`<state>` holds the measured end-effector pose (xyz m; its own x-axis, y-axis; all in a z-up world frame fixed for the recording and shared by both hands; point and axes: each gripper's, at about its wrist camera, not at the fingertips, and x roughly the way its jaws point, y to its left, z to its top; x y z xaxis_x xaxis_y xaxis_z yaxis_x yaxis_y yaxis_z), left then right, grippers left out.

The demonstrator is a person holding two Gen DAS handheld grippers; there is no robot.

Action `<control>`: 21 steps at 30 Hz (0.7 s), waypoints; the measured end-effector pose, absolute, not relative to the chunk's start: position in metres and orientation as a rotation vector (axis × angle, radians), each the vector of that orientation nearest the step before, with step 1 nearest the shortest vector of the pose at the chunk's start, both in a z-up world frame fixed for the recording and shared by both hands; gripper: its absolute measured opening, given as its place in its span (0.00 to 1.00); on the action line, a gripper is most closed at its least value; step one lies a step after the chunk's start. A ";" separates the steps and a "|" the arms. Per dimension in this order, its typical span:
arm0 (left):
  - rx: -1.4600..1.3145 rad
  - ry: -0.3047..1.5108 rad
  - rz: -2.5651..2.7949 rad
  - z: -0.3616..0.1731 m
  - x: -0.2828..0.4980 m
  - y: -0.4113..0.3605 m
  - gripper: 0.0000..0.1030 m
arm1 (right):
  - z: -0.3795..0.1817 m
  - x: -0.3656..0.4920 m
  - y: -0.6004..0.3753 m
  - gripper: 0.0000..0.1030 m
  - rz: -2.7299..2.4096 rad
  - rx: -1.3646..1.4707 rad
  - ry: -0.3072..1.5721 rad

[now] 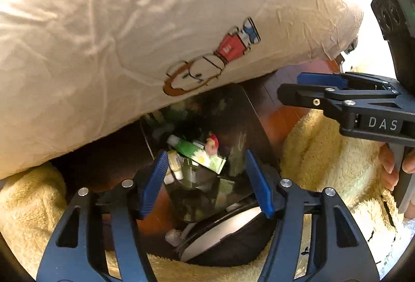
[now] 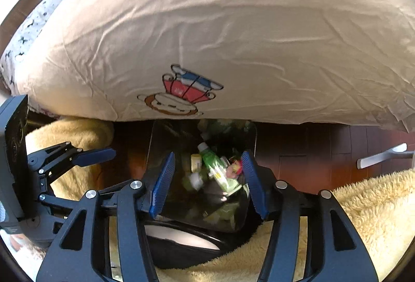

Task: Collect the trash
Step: 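Lower the green bottle and hair ties into the bin and release, then grasp the black case with right tool while left tool grasps yellow lip balm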

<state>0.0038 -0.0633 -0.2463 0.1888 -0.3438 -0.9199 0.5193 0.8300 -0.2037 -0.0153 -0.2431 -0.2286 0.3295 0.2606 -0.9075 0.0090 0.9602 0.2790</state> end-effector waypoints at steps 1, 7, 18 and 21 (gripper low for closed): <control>0.163 1.232 -0.606 -0.243 0.005 -0.061 0.59 | -0.227 -0.015 -0.245 0.57 0.165 0.253 1.221; 0.154 1.139 -0.555 -0.204 0.013 -0.042 0.63 | -0.188 -0.013 -0.246 0.75 0.146 0.209 1.112; 0.120 0.905 -0.400 -0.114 0.069 -0.011 0.71 | -0.097 0.051 -0.267 0.82 0.101 0.085 0.867; 0.119 0.875 -0.375 -0.100 0.093 -0.010 0.71 | -0.088 0.086 -0.280 0.82 0.109 0.126 0.849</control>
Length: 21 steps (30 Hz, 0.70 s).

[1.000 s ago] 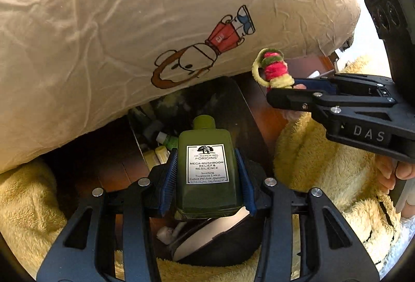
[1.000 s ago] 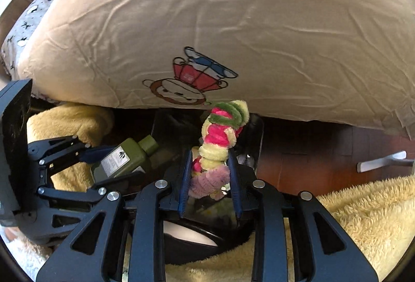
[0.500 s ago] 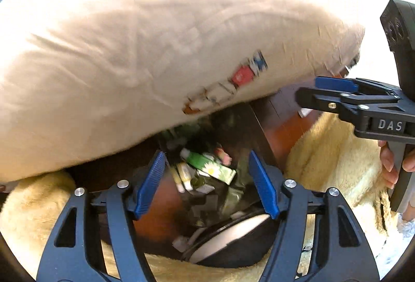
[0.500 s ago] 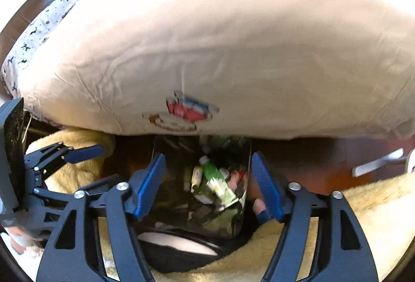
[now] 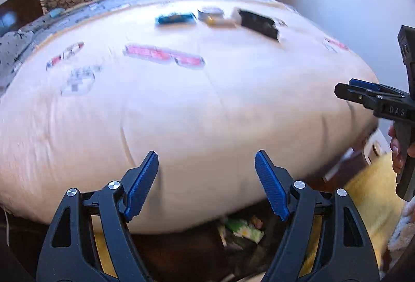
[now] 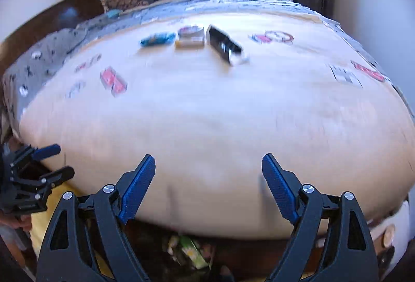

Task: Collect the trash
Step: 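Grasp the black case with right tool while left tool grasps yellow lip balm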

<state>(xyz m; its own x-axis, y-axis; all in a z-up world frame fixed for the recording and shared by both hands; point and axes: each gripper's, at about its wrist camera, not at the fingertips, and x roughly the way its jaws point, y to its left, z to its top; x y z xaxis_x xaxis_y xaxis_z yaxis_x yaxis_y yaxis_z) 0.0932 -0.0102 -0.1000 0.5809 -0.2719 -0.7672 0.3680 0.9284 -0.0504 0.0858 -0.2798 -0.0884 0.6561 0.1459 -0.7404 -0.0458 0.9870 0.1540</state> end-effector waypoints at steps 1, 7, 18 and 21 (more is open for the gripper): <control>0.126 0.860 -0.359 -0.095 0.103 -0.011 0.71 | -0.087 0.097 -0.283 0.82 0.102 0.134 0.846; 0.139 0.838 -0.342 -0.084 0.144 -0.019 0.71 | -0.073 0.168 -0.285 0.82 0.057 0.104 0.793; 0.125 0.881 -0.326 -0.092 0.221 -0.049 0.71 | -0.093 0.290 -0.284 0.74 0.021 0.072 0.870; 0.134 0.879 -0.325 -0.092 0.232 -0.059 0.71 | -0.106 0.307 -0.286 0.57 0.038 0.092 0.922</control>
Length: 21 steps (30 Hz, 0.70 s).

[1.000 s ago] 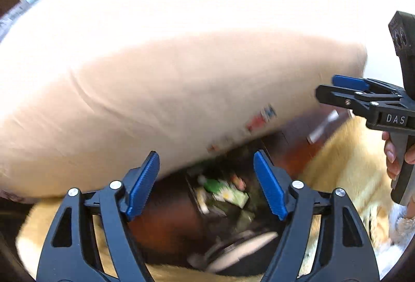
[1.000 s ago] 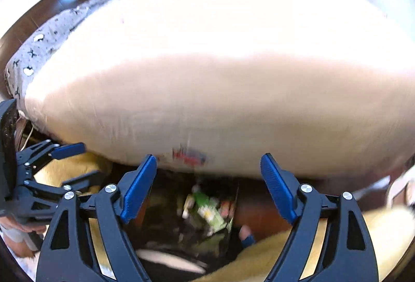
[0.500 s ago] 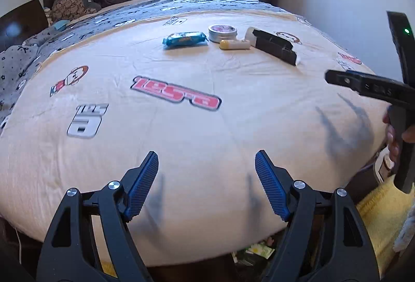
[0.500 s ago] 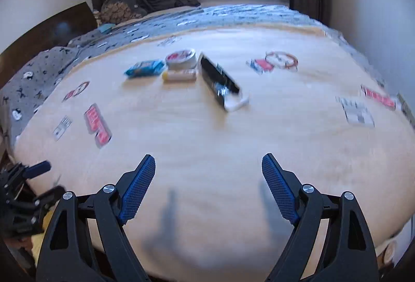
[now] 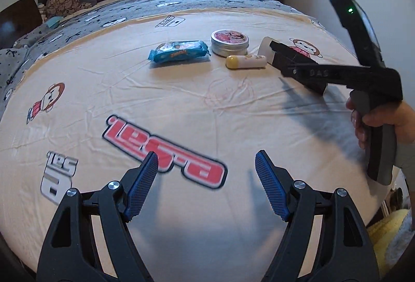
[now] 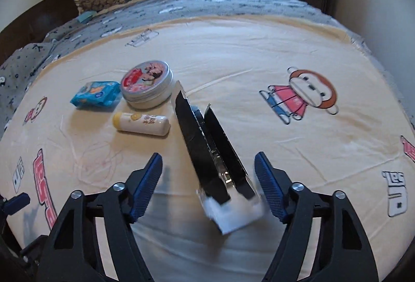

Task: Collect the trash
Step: 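Grasp the black case with right tool while left tool grasps yellow lip balm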

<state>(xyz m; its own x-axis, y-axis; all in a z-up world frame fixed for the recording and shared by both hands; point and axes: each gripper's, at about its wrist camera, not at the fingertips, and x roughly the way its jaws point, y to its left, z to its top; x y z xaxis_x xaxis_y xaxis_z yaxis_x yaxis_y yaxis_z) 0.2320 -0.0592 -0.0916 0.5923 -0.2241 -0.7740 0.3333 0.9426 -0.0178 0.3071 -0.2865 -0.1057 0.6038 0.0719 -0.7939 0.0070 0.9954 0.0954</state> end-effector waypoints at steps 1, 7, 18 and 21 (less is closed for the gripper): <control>0.135 0.878 -0.324 -0.091 0.236 -0.063 0.72 | -0.109 0.311 -0.288 0.49 0.031 0.088 0.936; 0.128 0.870 -0.324 -0.091 0.264 -0.085 0.77 | -0.100 0.297 -0.300 0.25 0.051 0.108 0.917; 0.092 0.837 -0.307 -0.093 0.319 -0.130 0.84 | -0.063 0.188 -0.326 0.25 0.068 0.038 0.847; 0.091 0.844 -0.300 -0.095 0.334 -0.144 0.84 | -0.069 0.163 -0.323 0.25 0.092 0.049 0.832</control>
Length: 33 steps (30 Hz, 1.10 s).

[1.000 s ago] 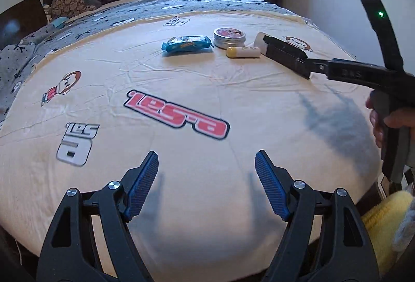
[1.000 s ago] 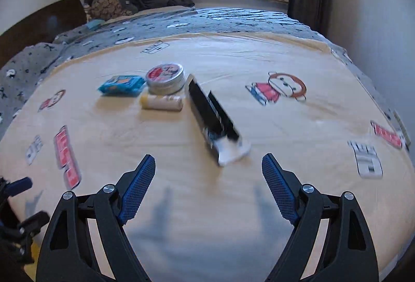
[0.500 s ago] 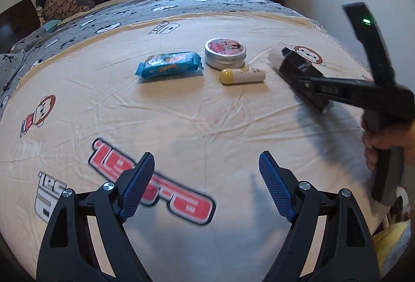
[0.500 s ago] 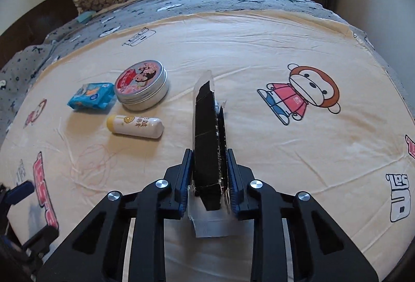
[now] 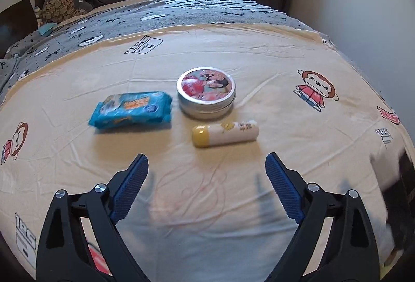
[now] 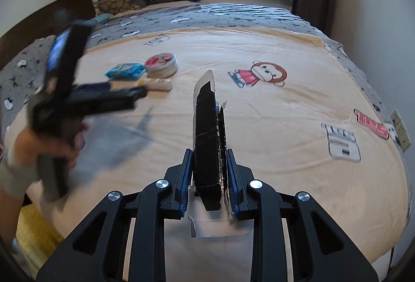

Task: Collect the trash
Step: 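Grasp the black case with right tool while left tool grasps yellow lip balm, then lower the black case and lip balm into the bin and open both tools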

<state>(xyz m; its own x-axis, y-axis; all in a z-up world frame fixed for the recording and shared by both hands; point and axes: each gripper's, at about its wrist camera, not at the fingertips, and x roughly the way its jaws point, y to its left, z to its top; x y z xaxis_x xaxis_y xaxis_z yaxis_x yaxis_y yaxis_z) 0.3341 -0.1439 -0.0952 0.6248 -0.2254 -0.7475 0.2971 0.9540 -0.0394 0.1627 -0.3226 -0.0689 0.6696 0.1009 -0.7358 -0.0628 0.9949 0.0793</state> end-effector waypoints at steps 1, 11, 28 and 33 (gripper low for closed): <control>0.091 0.850 -0.303 -0.097 0.338 -0.149 0.84 | -0.071 0.159 -0.322 0.25 0.098 0.054 0.831; 0.126 0.924 -0.279 -0.118 0.372 -0.180 0.76 | -0.098 0.149 -0.317 0.25 0.138 0.113 0.852; 0.111 0.791 -0.392 -0.072 0.246 -0.108 0.63 | -0.094 0.097 -0.299 0.25 0.156 0.135 0.800; 0.095 0.731 -0.445 -0.062 0.169 -0.078 0.63 | -0.095 0.066 -0.288 0.25 0.178 0.178 0.780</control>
